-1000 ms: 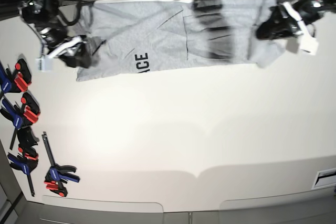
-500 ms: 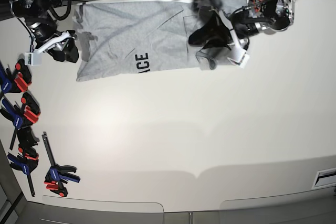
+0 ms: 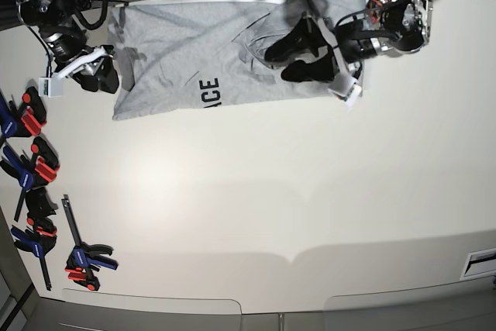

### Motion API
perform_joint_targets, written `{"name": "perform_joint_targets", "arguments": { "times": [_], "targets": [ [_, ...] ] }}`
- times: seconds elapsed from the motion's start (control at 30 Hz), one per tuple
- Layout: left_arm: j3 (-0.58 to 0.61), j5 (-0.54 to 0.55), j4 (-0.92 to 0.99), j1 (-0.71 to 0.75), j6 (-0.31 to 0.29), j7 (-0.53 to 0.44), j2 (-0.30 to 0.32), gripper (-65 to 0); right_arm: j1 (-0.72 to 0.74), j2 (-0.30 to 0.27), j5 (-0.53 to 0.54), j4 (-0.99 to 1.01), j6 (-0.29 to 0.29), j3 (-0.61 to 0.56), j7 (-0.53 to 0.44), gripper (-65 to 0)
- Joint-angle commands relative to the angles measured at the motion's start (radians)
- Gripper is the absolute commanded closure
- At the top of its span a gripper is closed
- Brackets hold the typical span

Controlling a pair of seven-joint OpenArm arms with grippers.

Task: Fold the T-shirt properly

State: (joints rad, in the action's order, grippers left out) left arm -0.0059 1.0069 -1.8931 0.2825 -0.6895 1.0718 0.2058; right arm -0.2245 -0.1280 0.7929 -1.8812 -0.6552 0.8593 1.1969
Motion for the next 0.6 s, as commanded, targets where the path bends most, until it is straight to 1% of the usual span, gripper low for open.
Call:
{"name": "perform_joint_targets", "arguments": {
  "times": [0.0,0.03,0.07,0.1,0.13,0.2,0.23,0.33,0.43,0.47,0.57],
  "targets": [
    [-0.002,-0.028,-0.018,-0.003,-0.009,-0.01,0.014,-24.9,0.006,-0.014,0.025,-0.019,0.002,0.003,-0.022,-28.3],
    [-0.002,-0.094,-0.018,-0.002,-0.009,-0.01,0.023,-15.2,0.006,-0.014,0.025,-0.019,0.002,0.003,-0.023,-28.3],
    [-0.002,-0.166,-0.018,-0.002,-0.009,-0.018,0.032,-2.4,0.006,-0.014,0.025,-0.019,0.002,0.003,-0.023,-28.3],
    [-0.002,-0.243,-0.018,-0.003,-0.009,-0.039,0.04,0.0,0.006,-0.013,0.026,-0.019,0.002,0.003,-0.023,-28.3],
    [-0.002,-0.316,-0.018,-0.002,0.028,-0.072,0.045,0.0,0.006,-0.013,0.026,-0.019,0.002,0.003,-0.023,-28.3],
    [-0.001,-0.444,-0.018,-0.003,0.071,-0.125,0.047,0.0,0.006,-0.013,0.026,-0.019,0.002,0.003,-0.023,-28.3],
    [0.002,-0.467,-0.018,-0.003,0.082,-0.139,0.047,0.0,0.006,-0.013,0.026,-0.019,0.002,0.003,-0.023,-28.3],
    [0.032,-0.45,-0.017,-0.003,0.088,-0.144,0.045,0.0,0.006,-0.013,0.026,-0.019,0.002,0.003,-0.023,-28.3],
    [0.109,-0.461,-0.017,-0.007,0.089,-0.167,0.037,0.0,0.006,-0.013,0.026,-0.019,0.002,0.003,-0.023,-28.3],
    [0.142,-0.471,-0.017,-0.013,0.098,-0.178,0.038,0.0,0.006,-0.013,0.026,-0.019,0.002,0.003,-0.023,-28.3],
    [0.247,-0.537,-0.009,-0.051,0.163,-0.239,0.037,0.0,0.006,-0.013,0.03,-0.019,0.002,0.003,-0.023,-28.3]
  ]
}}
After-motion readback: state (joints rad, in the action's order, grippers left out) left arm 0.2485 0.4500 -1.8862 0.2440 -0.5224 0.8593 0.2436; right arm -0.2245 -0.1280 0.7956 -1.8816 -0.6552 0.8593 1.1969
